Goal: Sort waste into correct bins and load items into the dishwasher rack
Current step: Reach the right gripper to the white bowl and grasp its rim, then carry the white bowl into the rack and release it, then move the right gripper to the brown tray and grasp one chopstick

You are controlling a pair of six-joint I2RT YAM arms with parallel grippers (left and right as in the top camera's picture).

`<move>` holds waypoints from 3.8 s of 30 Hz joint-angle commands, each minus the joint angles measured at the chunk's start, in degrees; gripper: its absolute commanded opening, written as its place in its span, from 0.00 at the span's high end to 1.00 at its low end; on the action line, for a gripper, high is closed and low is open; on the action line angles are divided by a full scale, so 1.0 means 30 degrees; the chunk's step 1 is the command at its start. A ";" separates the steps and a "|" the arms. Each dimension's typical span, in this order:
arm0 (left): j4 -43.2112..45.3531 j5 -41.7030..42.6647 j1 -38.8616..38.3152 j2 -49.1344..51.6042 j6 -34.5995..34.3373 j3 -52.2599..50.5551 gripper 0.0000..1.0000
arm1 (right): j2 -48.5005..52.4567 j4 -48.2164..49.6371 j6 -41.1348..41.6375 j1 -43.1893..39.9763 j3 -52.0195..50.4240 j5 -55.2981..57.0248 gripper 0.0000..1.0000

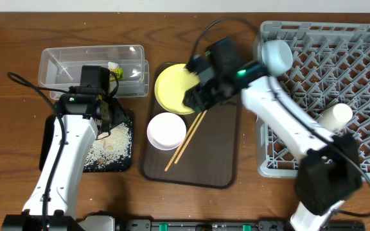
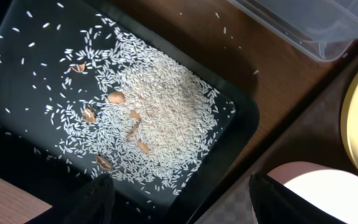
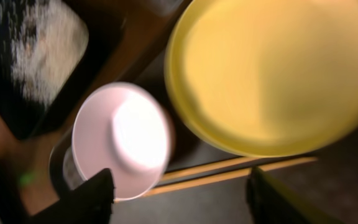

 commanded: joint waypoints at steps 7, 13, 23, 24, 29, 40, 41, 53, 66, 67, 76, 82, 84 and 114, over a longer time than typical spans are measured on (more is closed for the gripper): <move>-0.0066 -0.0597 0.0102 0.0102 -0.0408 0.0160 0.27 | 0.2565 -0.0721 -0.0102 0.2259 -0.0007 0.1734 0.47; -0.0066 -0.0597 0.0102 0.0102 -0.0408 0.0160 0.28 | 0.4167 -0.0780 0.0233 0.2827 -0.0007 0.1734 0.68; -0.0051 -0.0597 0.0102 0.0102 -0.0408 0.0160 0.28 | 0.2900 -0.0641 0.1333 0.1749 0.0510 0.4583 0.99; -0.0051 -0.0597 0.0102 0.0102 -0.0408 0.0160 0.28 | 0.2514 -0.0641 0.1333 0.1479 0.0678 0.4932 0.99; -0.0051 -0.0597 0.0102 0.0102 -0.0408 0.0160 0.28 | 0.0532 -0.0474 0.1333 -0.0102 0.1355 0.7206 0.99; -0.0058 -0.0597 0.0102 0.0102 -0.0401 0.0160 0.27 | -0.2681 0.2324 0.1326 -0.5151 0.1406 1.4819 0.99; -0.0058 -0.0597 0.0102 0.0102 -0.0401 0.0160 0.27 | -0.2798 0.2761 0.1326 -0.5676 0.1406 1.5489 0.99; -0.0051 -0.0597 0.0102 0.0102 -0.0408 0.0160 0.27 | -0.1741 0.6200 -0.0393 -0.9894 0.1370 2.6614 0.99; -0.0051 -0.0597 0.0102 0.0102 -0.0408 0.0160 0.27 | 0.2200 0.7606 -0.3308 -1.1162 0.1370 2.8188 0.99; -0.0051 -0.0597 0.0102 0.0102 -0.0408 0.0160 0.27 | 0.2433 0.7606 -0.3300 -1.1118 0.1370 2.8137 0.99; -0.0051 -0.0590 0.0102 0.0102 -0.0415 0.0160 0.27 | 0.3249 0.6972 -0.3169 -1.0105 0.1362 2.7787 0.99; -0.0051 -0.0590 0.0102 0.0102 -0.0415 0.0160 0.27 | 0.3249 0.4401 -0.2550 -0.8990 0.1362 2.5937 0.99; -0.0051 -0.0590 0.0102 0.0102 -0.0415 0.0160 0.27 | 0.3249 0.3067 -0.1974 -0.8677 0.1362 2.4669 0.98; -0.0058 -0.0605 0.0102 0.0102 0.0007 0.0160 0.19 | -0.3126 -0.2404 0.3526 -0.8466 0.1384 0.6666 0.20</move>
